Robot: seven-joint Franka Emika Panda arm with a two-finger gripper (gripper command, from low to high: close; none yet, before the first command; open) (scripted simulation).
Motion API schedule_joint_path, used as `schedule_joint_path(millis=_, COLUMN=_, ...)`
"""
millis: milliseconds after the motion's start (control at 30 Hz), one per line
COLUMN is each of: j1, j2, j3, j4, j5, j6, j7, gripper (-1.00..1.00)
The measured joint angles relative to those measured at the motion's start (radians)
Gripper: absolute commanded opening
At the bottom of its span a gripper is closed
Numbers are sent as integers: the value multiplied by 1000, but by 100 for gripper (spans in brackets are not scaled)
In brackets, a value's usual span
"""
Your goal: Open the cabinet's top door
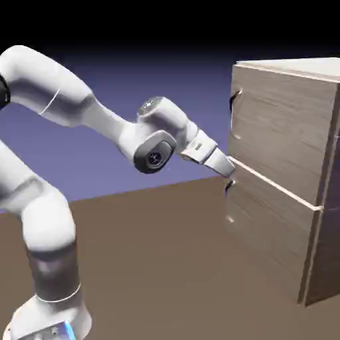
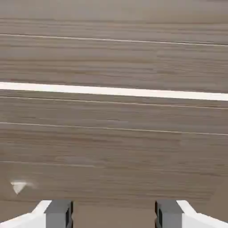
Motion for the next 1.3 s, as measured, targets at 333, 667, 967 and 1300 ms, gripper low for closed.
schedule_joint_path(millis=333, j1=-198, j2=-123, j3=220, j4=102, j5=435, j6=-21, j7=-224, gripper=0)
schedule_joint_path(millis=667, j1=-396, j2=-247, j3=441, j4=205, j5=870, j6=-41, j7=-448, gripper=0)
schedule_joint_path(millis=967, j1=-574, j2=-358, j3=639, j4=297, j5=1261, j6=-60, j7=-649, gripper=0)
schedule_joint_path(millis=1300, j1=-773, j2=-482, j3=860, j4=399, j5=1696, j6=-81, j7=-873, gripper=0)
